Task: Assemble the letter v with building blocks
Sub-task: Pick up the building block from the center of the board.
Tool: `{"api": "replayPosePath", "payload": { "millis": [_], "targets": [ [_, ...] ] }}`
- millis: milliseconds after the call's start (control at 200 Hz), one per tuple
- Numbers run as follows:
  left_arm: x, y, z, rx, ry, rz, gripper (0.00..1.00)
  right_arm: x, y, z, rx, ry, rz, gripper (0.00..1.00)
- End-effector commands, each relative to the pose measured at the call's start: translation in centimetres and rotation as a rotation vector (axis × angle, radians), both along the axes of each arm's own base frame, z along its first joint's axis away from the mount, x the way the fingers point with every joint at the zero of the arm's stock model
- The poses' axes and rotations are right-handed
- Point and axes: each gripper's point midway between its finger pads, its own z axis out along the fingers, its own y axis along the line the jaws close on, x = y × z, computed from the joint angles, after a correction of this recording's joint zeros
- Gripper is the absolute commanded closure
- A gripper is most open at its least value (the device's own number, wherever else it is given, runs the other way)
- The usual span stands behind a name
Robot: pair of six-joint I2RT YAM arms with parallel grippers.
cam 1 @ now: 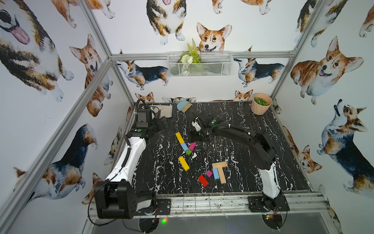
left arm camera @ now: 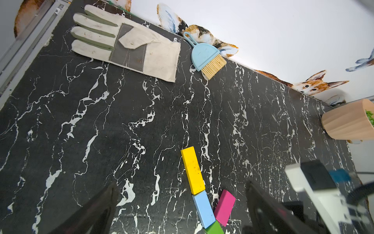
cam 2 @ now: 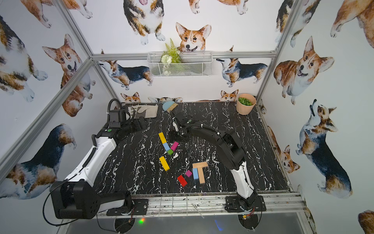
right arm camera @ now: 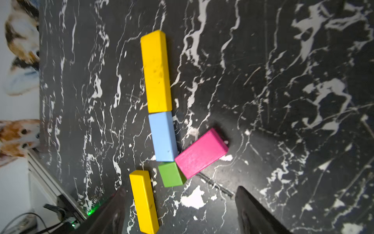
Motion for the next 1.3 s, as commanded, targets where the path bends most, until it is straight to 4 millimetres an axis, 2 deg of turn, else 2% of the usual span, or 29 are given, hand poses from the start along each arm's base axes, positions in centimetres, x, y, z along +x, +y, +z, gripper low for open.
{"api": "replayPosePath", "payload": {
  "millis": [0, 270, 516, 706, 886, 1291],
  "targets": [
    [0.2, 0.3, 1.1, -0.001, -0.032, 0.014, 0.0, -2.3, -0.8, 0.0, -0.179, -0.123, 0.13, 0.17],
    [-0.1, 0.6, 2.1, 0.004, -0.047, 0.024, 0.0, -8.3, 1.9, -0.3, -0.245, -0.175, 0.341, 0.23],
    [-0.7, 0.8, 2.7, 0.004, -0.055, 0.031, 0.0, -10.8, 3.7, -1.8, -0.255, -0.097, 0.421, 0.28],
    [-1.3, 1.4, 3.0, 0.014, -0.055, 0.048, 0.0, -11.8, 4.1, -3.8, -0.304, -0.029, 0.45, 0.29],
    [-1.5, 1.6, 3.2, 0.018, -0.059, 0.052, 0.0, -12.5, 4.5, -4.9, -0.315, 0.036, 0.472, 0.3],
    [-1.5, 1.9, 2.9, 0.024, -0.055, 0.059, 0.0, -12.3, 4.4, -6.5, -0.368, 0.067, 0.464, 0.32]
  ]
}}
